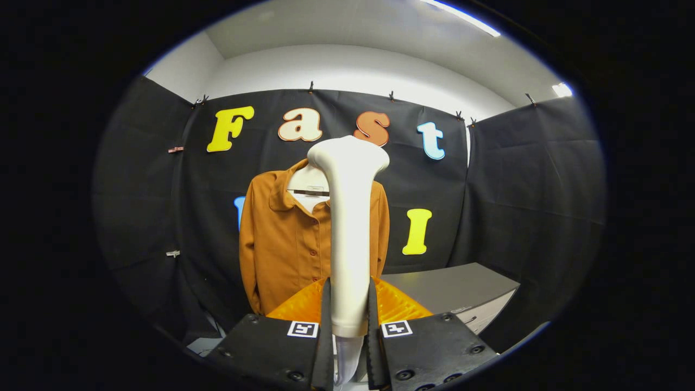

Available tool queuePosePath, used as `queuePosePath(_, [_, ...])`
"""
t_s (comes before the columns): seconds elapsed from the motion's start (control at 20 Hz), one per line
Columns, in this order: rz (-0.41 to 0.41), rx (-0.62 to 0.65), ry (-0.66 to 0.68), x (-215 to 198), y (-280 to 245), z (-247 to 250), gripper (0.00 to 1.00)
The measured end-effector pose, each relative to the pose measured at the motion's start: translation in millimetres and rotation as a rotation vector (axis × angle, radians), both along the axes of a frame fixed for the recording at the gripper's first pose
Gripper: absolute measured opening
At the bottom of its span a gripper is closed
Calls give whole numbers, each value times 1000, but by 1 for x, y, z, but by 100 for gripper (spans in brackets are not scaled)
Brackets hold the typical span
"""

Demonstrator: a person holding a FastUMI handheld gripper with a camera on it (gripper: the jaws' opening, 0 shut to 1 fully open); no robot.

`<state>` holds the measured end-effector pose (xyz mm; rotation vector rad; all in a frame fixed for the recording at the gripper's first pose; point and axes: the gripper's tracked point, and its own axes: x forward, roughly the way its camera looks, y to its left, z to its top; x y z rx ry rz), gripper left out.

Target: Iron the clothes twice with a garment steamer, once on the left side and once on the right side.

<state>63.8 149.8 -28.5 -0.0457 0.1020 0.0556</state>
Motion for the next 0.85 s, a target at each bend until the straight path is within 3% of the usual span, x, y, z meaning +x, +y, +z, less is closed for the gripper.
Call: queuePosePath(0.85, [-8, 16, 6, -4, -4, 1, 28])
